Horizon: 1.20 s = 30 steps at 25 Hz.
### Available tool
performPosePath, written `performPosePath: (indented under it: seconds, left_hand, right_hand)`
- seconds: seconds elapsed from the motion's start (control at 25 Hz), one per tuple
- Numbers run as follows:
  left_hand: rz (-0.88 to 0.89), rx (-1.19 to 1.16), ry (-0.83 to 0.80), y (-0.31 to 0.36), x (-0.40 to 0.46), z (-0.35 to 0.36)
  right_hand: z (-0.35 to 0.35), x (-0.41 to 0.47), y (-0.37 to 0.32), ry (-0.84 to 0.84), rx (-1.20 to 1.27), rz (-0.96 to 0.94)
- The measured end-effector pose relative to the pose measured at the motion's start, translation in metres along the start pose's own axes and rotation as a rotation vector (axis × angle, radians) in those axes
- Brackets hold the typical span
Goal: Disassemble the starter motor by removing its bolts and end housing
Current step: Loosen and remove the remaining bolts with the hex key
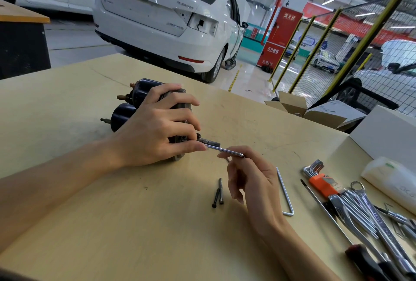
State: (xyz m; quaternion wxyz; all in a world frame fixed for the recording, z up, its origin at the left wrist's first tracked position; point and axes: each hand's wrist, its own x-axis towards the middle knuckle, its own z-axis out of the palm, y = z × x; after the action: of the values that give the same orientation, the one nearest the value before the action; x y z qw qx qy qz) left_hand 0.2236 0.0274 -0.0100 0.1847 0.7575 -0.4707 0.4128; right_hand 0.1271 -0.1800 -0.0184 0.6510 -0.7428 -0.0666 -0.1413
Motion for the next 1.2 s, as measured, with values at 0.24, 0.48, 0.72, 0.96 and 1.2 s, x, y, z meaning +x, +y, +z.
performPosePath:
  seconds: [0.24,0.48,0.72,0.96,1.2]
  left_hand:
    - [-0.001,0.005,0.012,0.0001,-0.0003,0.0004]
    - [-0.005,0.006,-0.012,0.0006,-0.0001,-0.0021]
    - [-0.009,0.01,-0.008,0.0011,-0.0002,-0.0018]
    - [-0.004,0.016,-0.008,0.0002,-0.0008,-0.0012]
    - [-0.002,0.014,-0.006,0.0002,-0.0006,-0.0006]
  right_hand:
    - [0.0012,0.0017,0.0,0.099,0.0,0.029]
    - [0.0032,-0.001,-0.0046,-0.005,0.028,0.038]
    - [0.0004,-0.0021,-0.0021,-0.063,0.086,0.002]
    - [-0.0009,-0.0026,-0.0014,-0.062,0.05,-0.013]
    - [0.0004,-0.0021,-0.0011,-0.035,-0.004,-0.01]
